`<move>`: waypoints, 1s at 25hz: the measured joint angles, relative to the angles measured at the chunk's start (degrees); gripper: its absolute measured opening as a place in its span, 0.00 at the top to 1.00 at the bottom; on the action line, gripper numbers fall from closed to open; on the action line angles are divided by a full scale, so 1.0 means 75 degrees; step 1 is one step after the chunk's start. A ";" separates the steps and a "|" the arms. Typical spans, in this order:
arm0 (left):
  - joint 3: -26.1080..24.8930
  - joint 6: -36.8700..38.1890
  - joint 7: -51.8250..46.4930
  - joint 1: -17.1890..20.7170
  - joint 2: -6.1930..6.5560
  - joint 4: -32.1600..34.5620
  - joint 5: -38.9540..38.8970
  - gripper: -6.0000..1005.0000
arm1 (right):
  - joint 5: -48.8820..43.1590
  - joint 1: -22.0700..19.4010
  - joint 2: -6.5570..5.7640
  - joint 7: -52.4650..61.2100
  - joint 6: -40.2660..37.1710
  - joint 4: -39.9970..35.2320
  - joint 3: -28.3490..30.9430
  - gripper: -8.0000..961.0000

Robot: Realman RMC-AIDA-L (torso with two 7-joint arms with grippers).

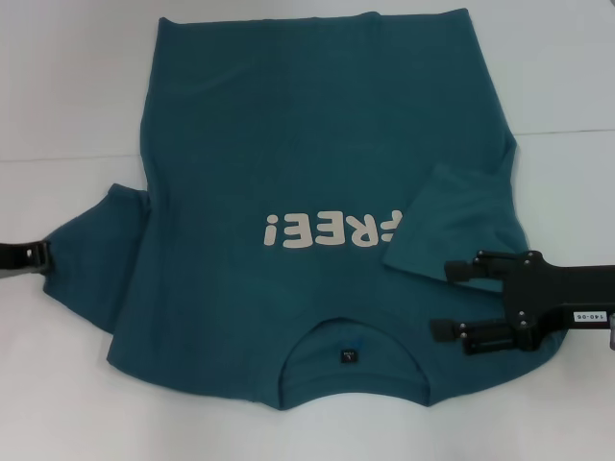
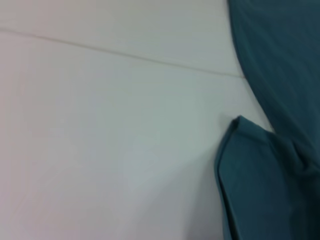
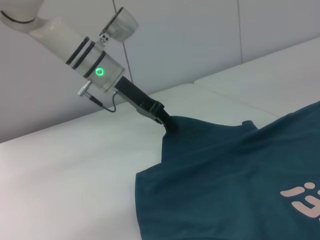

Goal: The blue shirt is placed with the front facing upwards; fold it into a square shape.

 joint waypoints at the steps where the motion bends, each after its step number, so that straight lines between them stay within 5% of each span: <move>1: -0.0010 -0.0061 0.0006 -0.0003 0.0004 -0.0003 0.0000 0.96 | 0.0001 0.0001 0.0000 0.0000 0.0003 0.0000 -0.0001 0.02; 25: -0.0343 -0.0909 0.0016 -0.0008 0.0119 -0.0053 0.0100 0.96 | 0.0021 0.0012 0.0000 0.0003 0.0156 0.0163 -0.0003 0.02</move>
